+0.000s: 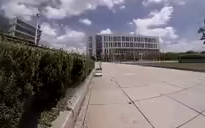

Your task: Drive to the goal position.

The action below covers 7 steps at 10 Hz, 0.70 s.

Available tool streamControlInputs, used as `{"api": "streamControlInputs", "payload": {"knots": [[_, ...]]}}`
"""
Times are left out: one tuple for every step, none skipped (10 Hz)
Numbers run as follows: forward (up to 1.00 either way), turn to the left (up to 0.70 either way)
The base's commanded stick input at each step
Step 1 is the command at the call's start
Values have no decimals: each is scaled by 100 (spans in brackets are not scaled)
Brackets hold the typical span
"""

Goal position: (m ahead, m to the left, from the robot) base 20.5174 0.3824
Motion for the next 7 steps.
{"api": "streamControlInputs", "payload": {"knots": [[4,0],[4,0],[4,0],[4,0],[4,0],[4,0],[3,0]]}}
